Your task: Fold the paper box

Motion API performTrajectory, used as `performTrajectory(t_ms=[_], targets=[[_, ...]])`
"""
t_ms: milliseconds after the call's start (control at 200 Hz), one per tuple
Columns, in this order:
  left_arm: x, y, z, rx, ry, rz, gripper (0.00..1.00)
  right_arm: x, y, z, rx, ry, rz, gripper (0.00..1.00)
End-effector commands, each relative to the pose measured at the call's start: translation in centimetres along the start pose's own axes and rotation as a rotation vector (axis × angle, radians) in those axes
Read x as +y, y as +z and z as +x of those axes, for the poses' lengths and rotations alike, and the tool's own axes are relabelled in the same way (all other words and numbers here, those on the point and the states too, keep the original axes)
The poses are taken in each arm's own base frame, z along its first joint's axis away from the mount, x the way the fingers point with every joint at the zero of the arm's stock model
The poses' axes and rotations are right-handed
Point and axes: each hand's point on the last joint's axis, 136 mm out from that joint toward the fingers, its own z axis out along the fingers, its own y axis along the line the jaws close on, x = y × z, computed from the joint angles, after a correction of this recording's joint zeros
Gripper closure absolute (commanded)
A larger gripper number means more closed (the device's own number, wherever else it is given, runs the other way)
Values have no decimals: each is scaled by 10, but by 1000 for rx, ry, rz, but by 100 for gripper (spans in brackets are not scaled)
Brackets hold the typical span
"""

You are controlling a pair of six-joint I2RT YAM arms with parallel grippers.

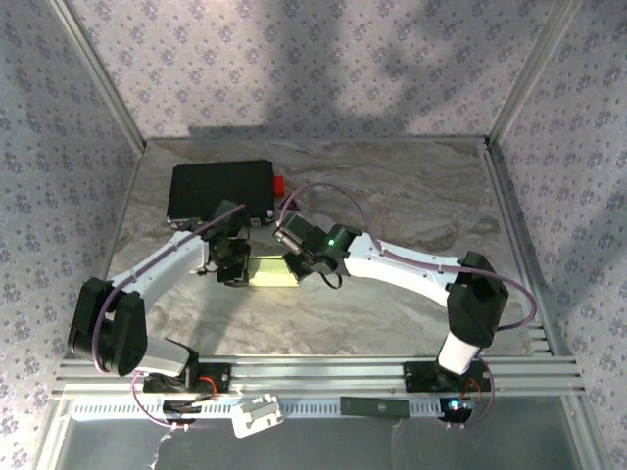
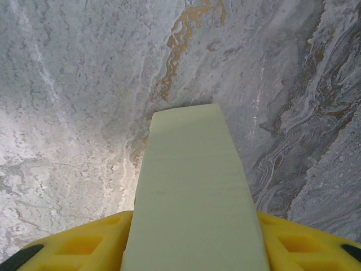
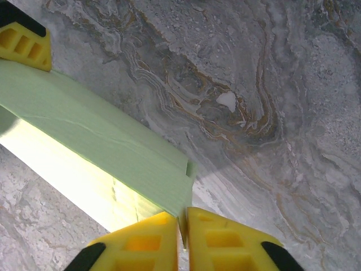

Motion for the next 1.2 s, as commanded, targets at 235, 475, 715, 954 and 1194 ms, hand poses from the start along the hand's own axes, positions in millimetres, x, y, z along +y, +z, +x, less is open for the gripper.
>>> performTrajectory(t_ms=[235,475,715,954,1194], targets=[[38,-8,-18,-102,-112,-169,51,-1,-6,-2,44,115,47,98],[37,-7,-16,-98,-101,-166,46,0,-7,-7,90,172,42,100],[35,-4,-12,-92,-85,-158,46,2,-3,-9,148,221,22,100],[35,0,-8,-89,-70,-163,46,5,-3,-12,180,250,0,100],[33,0,-5,-88,-63,-161,46,8,-6,-13,215,293,-14,100]])
